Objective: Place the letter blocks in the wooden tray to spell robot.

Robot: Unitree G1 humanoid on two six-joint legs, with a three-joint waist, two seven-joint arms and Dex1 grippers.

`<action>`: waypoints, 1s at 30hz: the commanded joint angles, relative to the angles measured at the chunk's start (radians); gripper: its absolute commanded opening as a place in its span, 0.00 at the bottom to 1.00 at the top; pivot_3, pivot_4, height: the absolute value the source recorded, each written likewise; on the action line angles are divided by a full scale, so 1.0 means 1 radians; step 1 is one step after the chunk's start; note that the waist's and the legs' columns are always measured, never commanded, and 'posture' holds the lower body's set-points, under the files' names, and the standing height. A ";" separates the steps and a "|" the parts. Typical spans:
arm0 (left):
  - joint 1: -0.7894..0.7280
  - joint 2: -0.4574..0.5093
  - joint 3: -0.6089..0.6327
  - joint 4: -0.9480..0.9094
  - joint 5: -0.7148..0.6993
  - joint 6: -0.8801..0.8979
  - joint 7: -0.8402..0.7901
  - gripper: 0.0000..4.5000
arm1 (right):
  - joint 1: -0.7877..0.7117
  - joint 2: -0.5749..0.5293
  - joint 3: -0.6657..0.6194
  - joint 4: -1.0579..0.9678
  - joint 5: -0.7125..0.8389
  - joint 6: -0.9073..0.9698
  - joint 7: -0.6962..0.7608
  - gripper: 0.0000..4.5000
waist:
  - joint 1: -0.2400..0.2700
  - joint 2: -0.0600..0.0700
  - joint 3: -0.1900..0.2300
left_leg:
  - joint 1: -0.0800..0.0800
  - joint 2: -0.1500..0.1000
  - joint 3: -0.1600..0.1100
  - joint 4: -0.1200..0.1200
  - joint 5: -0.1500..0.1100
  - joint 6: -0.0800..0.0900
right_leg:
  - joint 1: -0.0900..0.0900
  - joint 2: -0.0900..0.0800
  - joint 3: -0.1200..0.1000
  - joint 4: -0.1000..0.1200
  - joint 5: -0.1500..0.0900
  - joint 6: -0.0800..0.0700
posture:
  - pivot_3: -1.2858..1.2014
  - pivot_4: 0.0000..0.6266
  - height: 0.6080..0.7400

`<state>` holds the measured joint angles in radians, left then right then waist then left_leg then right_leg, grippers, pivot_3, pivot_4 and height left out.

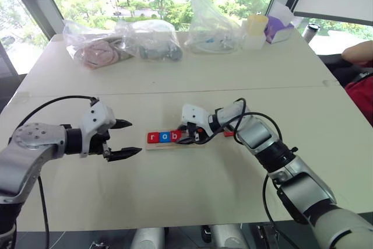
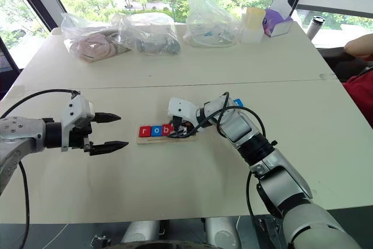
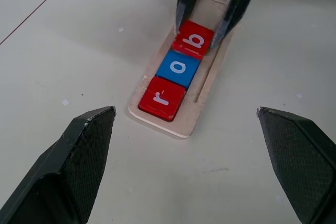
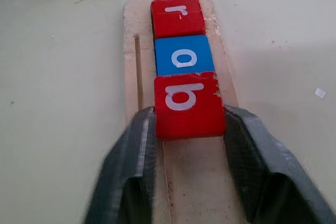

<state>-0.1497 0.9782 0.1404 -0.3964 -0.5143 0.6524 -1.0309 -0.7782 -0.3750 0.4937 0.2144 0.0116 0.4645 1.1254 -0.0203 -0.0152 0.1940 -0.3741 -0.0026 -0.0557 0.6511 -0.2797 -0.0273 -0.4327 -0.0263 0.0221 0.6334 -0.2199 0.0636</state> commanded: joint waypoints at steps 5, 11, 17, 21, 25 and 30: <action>-0.019 0.002 0.009 -0.028 -0.014 0.012 0.012 1.00 | -0.026 0.016 -0.024 -0.005 -0.005 -0.025 -0.011 1.00 | -0.001 0.000 0.000 | 0.000 0.000 0.000 0.000 0.000 0.000 | 0.000 0.000 0.000 0.000 0.000 0.000 | 0.52 0.24 1.00; -0.035 -0.007 0.007 -0.036 -0.022 0.023 0.018 1.00 | -0.036 0.015 -0.109 -0.048 0.044 0.042 -0.052 1.00 | 0.000 0.000 0.000 | 0.000 0.000 0.000 0.000 0.000 0.000 | 0.000 0.000 0.000 0.000 0.000 0.000 | 0.52 0.24 1.00; -0.083 -0.095 0.023 -0.145 -0.183 0.124 0.076 1.00 | 0.104 -0.015 -0.386 -0.319 0.128 0.332 -0.279 1.00 | 0.010 -0.001 -0.001 | -0.002 0.000 -0.003 0.000 0.000 0.000 | 0.001 -0.002 -0.001 0.000 0.000 0.000 | 0.52 0.24 1.00; -0.130 -0.138 -0.043 -0.169 -0.202 0.148 0.103 1.00 | 0.234 -0.030 -0.457 -0.531 0.103 0.603 -0.445 1.00 | 0.007 -0.001 -0.001 | -0.001 -0.001 -0.002 0.000 0.000 0.000 | 0.001 -0.003 0.000 -0.001 0.000 0.000 | 0.52 0.24 1.00; -0.190 -0.179 -0.111 -0.134 -0.166 0.122 0.114 1.00 | 0.306 0.086 -0.514 -0.726 0.070 0.890 -0.649 1.00 | -0.004 -0.001 -0.001 | 0.001 -0.001 -0.002 0.000 0.001 -0.001 | 0.001 0.000 0.001 0.000 0.000 0.000 | 0.52 0.24 1.00; -0.236 -0.199 -0.160 -0.088 -0.137 0.091 0.092 1.00 | 0.335 0.198 -0.523 -0.855 0.028 1.045 -0.811 1.00 | -0.009 0.000 -0.001 | 0.002 0.001 -0.004 0.000 0.001 -0.002 | 0.001 0.005 0.000 0.002 0.001 -0.003 | 0.52 0.24 1.00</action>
<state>-0.3708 0.7793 -0.0186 -0.4845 -0.6610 0.7670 -0.9289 -0.4431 -0.1860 -0.0101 -0.5941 0.0581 1.4876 0.3550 -0.0292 -0.0156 0.1932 -0.3725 -0.0022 -0.0595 0.6514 -0.2782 -0.0295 -0.4317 -0.0218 0.0227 0.6352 -0.2198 0.0586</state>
